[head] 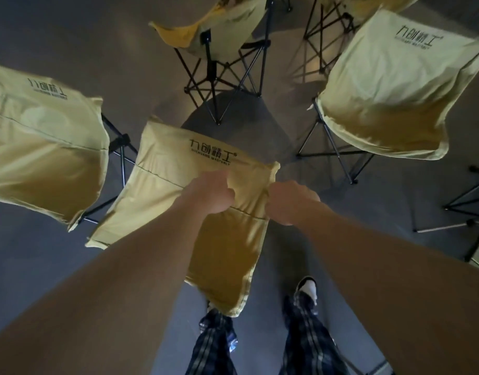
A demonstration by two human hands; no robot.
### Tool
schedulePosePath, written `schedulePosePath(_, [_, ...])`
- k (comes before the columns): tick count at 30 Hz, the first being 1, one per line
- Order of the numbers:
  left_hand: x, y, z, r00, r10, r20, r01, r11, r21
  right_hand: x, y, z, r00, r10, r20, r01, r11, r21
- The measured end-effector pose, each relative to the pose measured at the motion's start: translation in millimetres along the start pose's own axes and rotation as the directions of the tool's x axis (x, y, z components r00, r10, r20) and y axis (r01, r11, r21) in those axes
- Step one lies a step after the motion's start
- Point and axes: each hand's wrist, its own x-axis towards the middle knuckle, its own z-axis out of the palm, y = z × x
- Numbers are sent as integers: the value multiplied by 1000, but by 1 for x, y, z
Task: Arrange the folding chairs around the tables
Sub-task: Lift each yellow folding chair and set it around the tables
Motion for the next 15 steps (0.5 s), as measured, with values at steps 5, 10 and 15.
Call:
schedulePosePath(5, [54,44,32,995,-102,15,103,986,-132,59,45,2,988,-133,76,132,991,20])
schedulePosePath(10, [86,82,71,911,-408,64,401,834,-378,92,104,-11,956,-236,172,238,971,9])
schedulePosePath(15, [118,104,81,834,-541,107,502,665,-553,131,132,-37,947,-260,192,274,960,-55])
